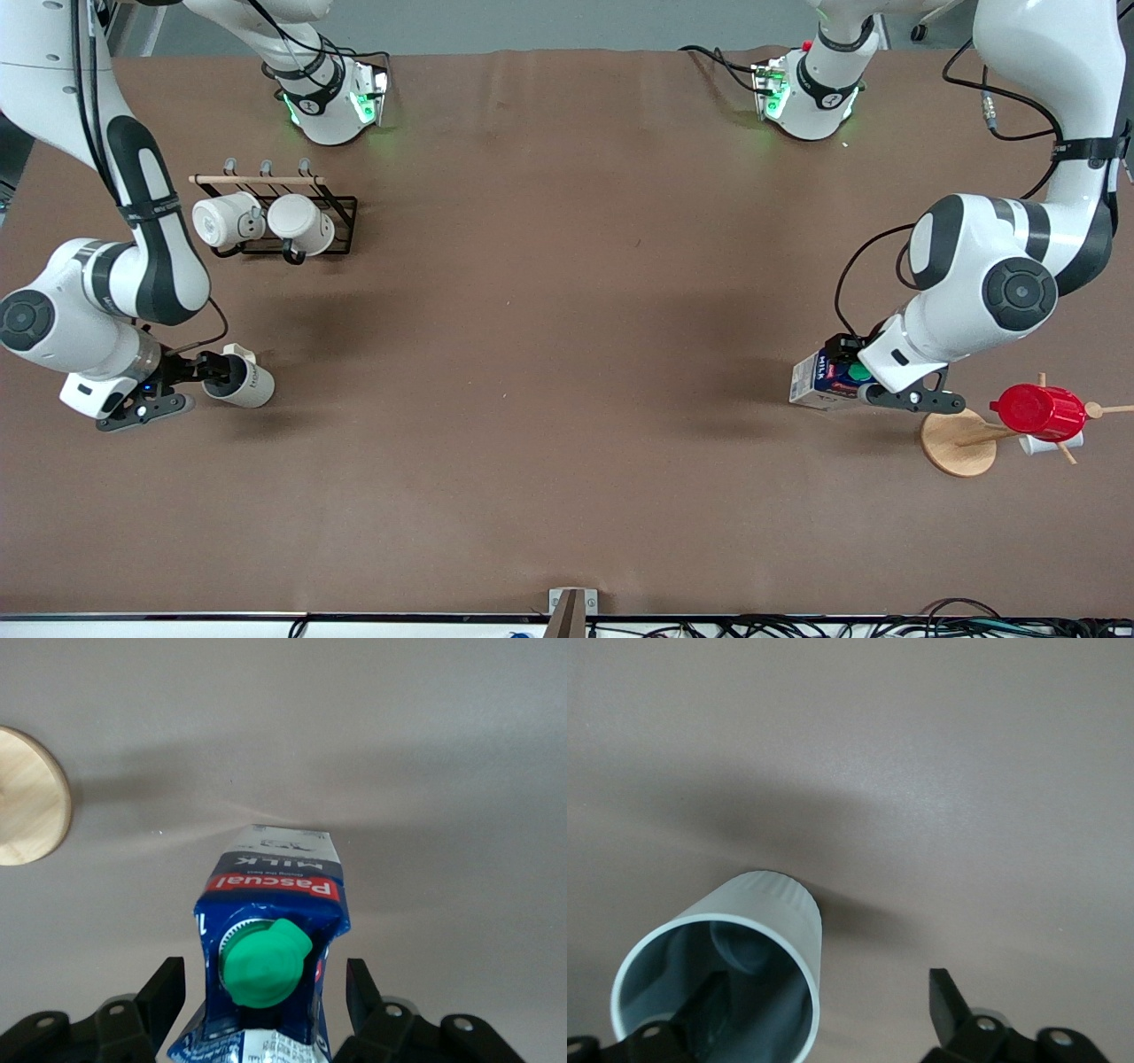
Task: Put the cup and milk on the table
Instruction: 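Carry the mug and milk carton toward the table middle with both grippers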
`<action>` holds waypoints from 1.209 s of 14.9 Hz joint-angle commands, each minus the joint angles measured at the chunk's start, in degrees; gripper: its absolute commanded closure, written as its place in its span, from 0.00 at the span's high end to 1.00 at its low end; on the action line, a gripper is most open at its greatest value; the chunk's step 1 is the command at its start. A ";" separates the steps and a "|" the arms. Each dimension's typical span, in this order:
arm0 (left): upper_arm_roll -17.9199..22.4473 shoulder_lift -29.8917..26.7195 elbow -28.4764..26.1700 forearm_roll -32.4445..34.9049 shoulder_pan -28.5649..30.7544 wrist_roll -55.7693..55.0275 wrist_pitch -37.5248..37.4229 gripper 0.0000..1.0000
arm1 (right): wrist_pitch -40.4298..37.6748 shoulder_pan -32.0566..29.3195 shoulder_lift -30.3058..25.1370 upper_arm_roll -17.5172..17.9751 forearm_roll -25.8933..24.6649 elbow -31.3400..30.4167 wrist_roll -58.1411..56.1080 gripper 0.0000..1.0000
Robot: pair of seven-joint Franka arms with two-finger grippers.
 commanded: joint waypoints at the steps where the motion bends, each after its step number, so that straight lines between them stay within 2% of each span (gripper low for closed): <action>1: -0.58 -0.12 -0.23 1.16 0.19 -0.72 -0.58 0.58 | 2.18 -0.09 -0.37 0.50 0.10 -2.11 -1.02 0.83; 4: -0.58 -0.20 0.56 1.16 0.10 -0.91 -1.81 0.39 | 2.18 0.08 0.07 0.59 1.93 -2.11 -1.02 0.52; 5: -0.58 -0.20 0.74 1.07 0.11 -0.99 -1.98 0.37 | 2.18 0.17 0.25 0.59 2.82 -2.11 -0.93 0.38; 7: -0.58 -0.29 1.88 0.89 0.28 -0.99 -2.07 0.33 | 1.83 0.26 0.25 0.59 3.26 -2.03 -0.67 0.04; 8: -0.58 -0.55 2.32 0.72 0.46 -0.99 -2.51 0.33 | 1.74 0.17 0.25 0.59 3.26 -1.85 -0.58 0.00; 12: -0.67 -0.82 9.51 0.54 0.37 -0.91 -10.40 0.33 | -0.70 0.26 -0.10 0.67 5.37 -1.50 -0.23 0.00; 14: -0.67 -0.91 12.42 -0.68 -0.07 -1.08 -12.97 0.34 | -7.36 1.66 -2.20 0.67 7.82 0.33 2.65 0.00; 16: -1.20 -1.87 12.52 -0.95 -0.77 -2.04 -12.97 0.34 | -12.91 3.06 -4.57 1.11 8.36 2.10 8.88 0.00; 18: -2.77 -2.66 12.69 -0.87 -0.77 -4.84 -12.97 0.34 | -16.62 5.79 -6.86 3.21 8.36 2.81 16.09 0.00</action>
